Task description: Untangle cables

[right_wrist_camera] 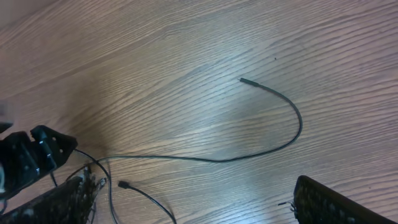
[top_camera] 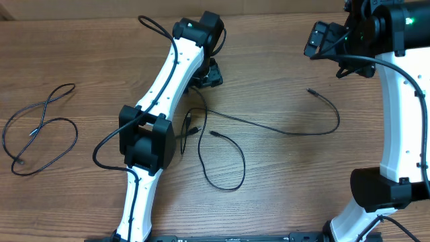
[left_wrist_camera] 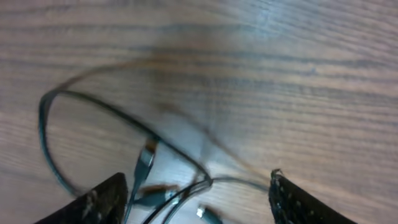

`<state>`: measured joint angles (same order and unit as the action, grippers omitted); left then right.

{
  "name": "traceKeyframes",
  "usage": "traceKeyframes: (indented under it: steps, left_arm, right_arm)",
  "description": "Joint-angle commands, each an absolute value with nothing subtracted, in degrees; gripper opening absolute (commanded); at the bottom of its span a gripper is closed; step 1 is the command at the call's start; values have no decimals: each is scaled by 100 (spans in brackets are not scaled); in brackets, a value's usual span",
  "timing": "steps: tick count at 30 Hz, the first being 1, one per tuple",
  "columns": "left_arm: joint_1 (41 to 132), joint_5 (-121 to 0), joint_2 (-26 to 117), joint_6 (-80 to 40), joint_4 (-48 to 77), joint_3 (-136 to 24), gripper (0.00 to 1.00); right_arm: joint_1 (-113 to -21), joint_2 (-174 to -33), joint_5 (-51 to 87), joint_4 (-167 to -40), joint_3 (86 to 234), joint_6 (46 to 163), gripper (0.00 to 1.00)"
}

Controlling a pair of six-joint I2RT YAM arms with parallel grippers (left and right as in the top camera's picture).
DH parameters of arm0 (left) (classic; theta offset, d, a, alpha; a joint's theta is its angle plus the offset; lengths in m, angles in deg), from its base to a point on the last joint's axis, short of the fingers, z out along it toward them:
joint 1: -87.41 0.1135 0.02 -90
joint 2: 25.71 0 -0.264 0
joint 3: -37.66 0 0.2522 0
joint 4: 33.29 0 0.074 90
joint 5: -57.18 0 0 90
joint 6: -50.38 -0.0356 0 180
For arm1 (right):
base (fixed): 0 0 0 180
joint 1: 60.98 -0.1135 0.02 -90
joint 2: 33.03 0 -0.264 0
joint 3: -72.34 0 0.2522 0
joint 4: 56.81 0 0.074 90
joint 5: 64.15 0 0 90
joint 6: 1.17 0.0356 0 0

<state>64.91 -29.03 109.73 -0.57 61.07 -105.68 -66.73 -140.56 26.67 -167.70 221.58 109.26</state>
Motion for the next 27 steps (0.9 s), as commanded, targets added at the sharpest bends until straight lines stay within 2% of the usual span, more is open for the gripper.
traceKeyframes:
  steps: [1,5,6,7,8,13,27]
  left_arm:
    - [6449,-2800,11021,-50,5652,-10116,66]
    - [6449,-2837,11036,-127,5097,-9482,59]
    - [6452,-2837,11036,-127,5029,-9383,52]
    - [6454,-2837,11036,-127,4983,-9309,41]
    - [6458,-2811,11036,-188,4942,-9259,4]
    - [6467,-2793,11010,-389,4835,-9438,5]
    - [6476,-3458,9635,-1674,5803,-11917,4]
  right_arm:
    - [-6673,-14053,2658,-16761,22217,10841,100]
    - [-6673,-14053,2658,-16761,22202,10841,100]
    - [-6673,-14053,2658,-16761,22182,10841,100]
    - [-6673,-14053,2658,-16761,22160,10841,100]
    - [-6673,-14053,2658,-16761,22093,10843,100]
    - [-6673,-14053,2660,-16732,21826,10841,100]
    - [-6673,-14053,2571,-16455,21568,10827,100]
